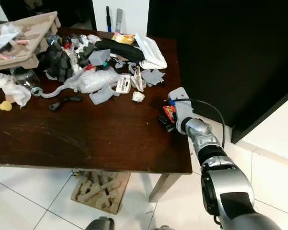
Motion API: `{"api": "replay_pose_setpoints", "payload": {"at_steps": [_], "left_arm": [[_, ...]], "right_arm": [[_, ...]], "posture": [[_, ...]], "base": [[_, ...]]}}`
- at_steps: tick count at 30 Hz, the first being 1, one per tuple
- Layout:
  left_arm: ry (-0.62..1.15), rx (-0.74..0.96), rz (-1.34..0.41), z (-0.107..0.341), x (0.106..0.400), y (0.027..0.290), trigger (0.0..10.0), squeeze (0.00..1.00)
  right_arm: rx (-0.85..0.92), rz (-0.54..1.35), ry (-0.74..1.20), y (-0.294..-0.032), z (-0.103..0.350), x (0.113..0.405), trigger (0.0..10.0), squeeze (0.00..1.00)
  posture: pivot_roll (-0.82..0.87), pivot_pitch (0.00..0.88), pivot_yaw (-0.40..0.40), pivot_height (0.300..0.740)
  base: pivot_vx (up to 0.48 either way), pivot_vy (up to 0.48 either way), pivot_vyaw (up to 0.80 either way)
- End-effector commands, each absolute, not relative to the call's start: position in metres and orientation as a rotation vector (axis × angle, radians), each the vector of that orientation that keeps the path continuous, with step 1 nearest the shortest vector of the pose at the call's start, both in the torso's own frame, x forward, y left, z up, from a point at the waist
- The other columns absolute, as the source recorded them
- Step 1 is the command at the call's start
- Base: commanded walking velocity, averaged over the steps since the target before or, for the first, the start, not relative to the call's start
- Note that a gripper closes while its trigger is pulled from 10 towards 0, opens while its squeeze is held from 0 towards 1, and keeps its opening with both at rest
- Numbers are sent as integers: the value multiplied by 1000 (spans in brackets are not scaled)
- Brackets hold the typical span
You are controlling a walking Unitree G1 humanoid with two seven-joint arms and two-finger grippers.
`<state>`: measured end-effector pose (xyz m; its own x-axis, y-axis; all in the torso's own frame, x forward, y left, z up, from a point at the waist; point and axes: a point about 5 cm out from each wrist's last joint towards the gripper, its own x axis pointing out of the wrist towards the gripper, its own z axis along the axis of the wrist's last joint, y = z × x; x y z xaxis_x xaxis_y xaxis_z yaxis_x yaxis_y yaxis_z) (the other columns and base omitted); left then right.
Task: Picking trash to rubbish bin
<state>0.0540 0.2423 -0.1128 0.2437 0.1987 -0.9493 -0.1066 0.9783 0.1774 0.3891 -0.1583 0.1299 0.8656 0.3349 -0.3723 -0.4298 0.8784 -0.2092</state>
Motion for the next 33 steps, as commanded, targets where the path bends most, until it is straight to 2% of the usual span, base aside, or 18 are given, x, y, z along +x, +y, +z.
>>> {"api": "replay_pose_setpoints", "payload": {"at_steps": [1, 7, 11, 12, 13, 14, 15, 16, 21, 23, 24, 26, 27, 33], "left_arm": [[1346, 59, 204, -116, 43, 235, 10000, 0], [1343, 56, 207, -116, 45, 236, 10000, 0], [1341, 53, 207, -116, 45, 236, 10000, 0], [1341, 53, 206, -116, 45, 235, 10000, 0], [1342, 52, 205, -116, 45, 235, 10000, 0], [1342, 52, 204, -116, 45, 235, 10000, 0], [1342, 52, 204, -116, 45, 235, 10000, 0], [1343, 52, 204, -116, 45, 235, 10000, 0], [1344, 53, 204, -116, 44, 235, 10000, 0], [1345, 54, 203, -116, 44, 235, 10000, 0], [1345, 56, 202, -116, 44, 236, 10000, 0], [1345, 57, 202, -116, 44, 236, 10000, 0], [1346, 58, 201, -116, 44, 236, 10000, 0], [1348, 64, 195, -116, 43, 236, 10000, 0]], "right_arm": [[-295, 392, 522, -167, 93, 372, 0, 0], [-217, 348, 603, -170, 84, 367, 0, 0], [-139, 333, 618, -169, 82, 366, 784, 0], [-99, 335, 605, -167, 84, 367, 1961, 0], [-62, 333, 596, -165, 85, 368, 7333, 0], [-38, 326, 592, -164, 86, 369, 9137, 0], [-38, 326, 592, -164, 86, 369, 9137, 0], [-12, 309, 600, -165, 86, 369, 10000, 0], [-17, 316, 583, -163, 88, 370, 10000, 0], [2, 348, 517, -159, 96, 374, 10000, 0], [19, 370, 452, -158, 104, 377, 10000, 314], [30, 383, 410, -158, 109, 380, 10000, 314], [47, 383, 381, -158, 113, 381, 10000, 1000], [76, 356, 305, -165, 129, 388, 10000, 1000]], "posture": [[254, 194, -86, 740], [253, 191, -90, 740], [258, 190, -93, 740], [259, 188, -95, 740], [260, 189, -94, 740], [260, 189, -94, 740], [260, 189, -94, 740], [262, 188, -96, 740], [264, 186, -98, 740], [264, 186, -98, 740], [266, 184, -98, 740], [266, 184, -98, 740], [268, 184, -96, 740], [265, 185, -92, 740]], "base": [[0, 0, 0], [0, 0, 0], [0, 0, 0], [0, 0, 0], [0, 0, 0], [0, 0, 0], [0, 0, 0], [0, 0, 0], [0, 0, 0], [0, 0, 0], [0, 0, 0], [0, 0, 0], [0, 0, 0], [0, 0, 0]]}}
